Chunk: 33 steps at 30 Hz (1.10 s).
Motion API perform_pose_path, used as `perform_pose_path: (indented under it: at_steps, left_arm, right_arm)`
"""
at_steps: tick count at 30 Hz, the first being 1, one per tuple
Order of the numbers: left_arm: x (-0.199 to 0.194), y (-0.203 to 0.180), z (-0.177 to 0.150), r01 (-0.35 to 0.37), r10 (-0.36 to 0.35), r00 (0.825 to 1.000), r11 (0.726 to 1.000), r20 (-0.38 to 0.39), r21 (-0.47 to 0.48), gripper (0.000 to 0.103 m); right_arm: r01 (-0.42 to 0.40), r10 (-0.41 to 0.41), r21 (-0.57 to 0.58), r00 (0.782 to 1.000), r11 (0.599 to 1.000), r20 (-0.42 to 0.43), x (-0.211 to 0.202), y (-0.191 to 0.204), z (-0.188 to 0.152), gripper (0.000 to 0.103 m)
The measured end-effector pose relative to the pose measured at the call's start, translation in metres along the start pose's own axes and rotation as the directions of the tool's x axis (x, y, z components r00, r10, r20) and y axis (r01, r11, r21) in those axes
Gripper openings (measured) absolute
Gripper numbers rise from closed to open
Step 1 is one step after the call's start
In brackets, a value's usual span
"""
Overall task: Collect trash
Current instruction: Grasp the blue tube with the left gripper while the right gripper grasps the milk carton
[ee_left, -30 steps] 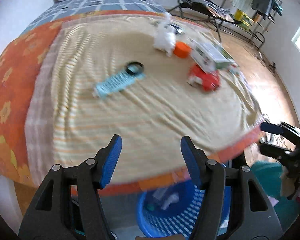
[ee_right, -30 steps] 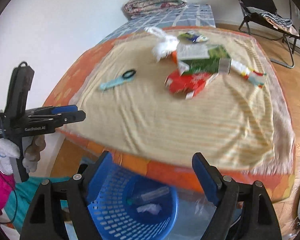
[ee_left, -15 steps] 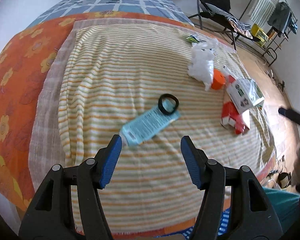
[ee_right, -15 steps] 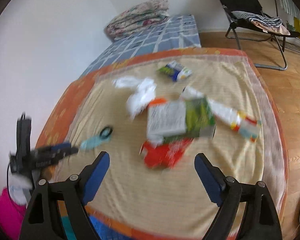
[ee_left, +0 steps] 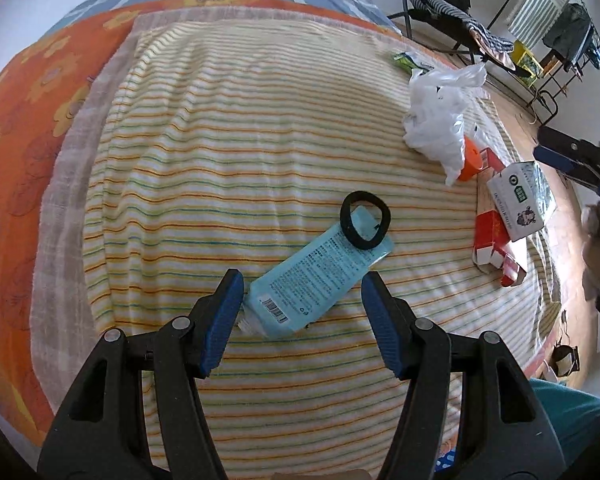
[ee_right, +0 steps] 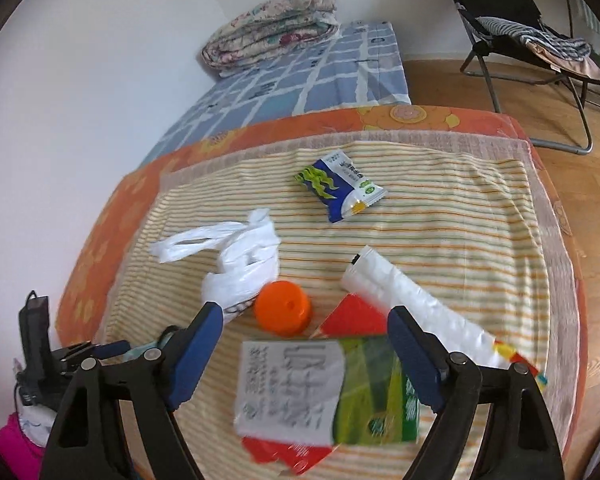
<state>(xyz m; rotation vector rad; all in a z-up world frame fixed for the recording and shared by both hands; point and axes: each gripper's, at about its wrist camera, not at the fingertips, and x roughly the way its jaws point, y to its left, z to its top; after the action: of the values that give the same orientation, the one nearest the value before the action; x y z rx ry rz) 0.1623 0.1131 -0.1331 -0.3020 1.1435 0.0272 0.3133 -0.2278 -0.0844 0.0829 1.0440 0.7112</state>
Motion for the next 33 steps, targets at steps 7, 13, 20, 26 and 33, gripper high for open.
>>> perform_pose_path:
  at_steps: [7, 13, 20, 26, 33]
  left_arm:
    - [0.006, -0.002, -0.004, 0.027, -0.027, 0.999, 1.000, -0.026, 0.015, 0.063]
    - [0.004, -0.016, -0.016, 0.023, -0.019, 0.999, 0.996, -0.046, 0.082, 0.054]
    - [0.006, -0.040, -0.013, -0.055, 0.059, 0.998, 0.985, -0.018, 0.161, 0.047]
    - [0.022, -0.060, -0.015, -0.158, 0.156, 0.987, 0.949, 0.029, 0.274, 0.047]
    - [0.011, -0.049, -0.021, -0.087, 0.088, 0.996, 0.973, 0.005, 0.215, 0.037]
  right_arm:
    - [-0.005, 0.004, -0.012, 0.999, 1.000, -0.052, 0.010, -0.008, 0.002, 0.086]
    - [-0.028, 0.022, -0.054, 0.993, 0.998, -0.115, 0.003, -0.009, -0.016, 0.086]
    - [-0.009, -0.016, -0.155, 0.988, 0.988, -0.154, 0.000, 0.008, -0.035, 0.086]
    - [0.082, -0.123, -0.267, 0.983, 0.960, -0.138, 0.004, 0.027, -0.044, 0.086]
    - [0.164, -0.216, -0.347, 0.969, 0.923, -0.117, 0.005, 0.037, -0.055, 0.078]
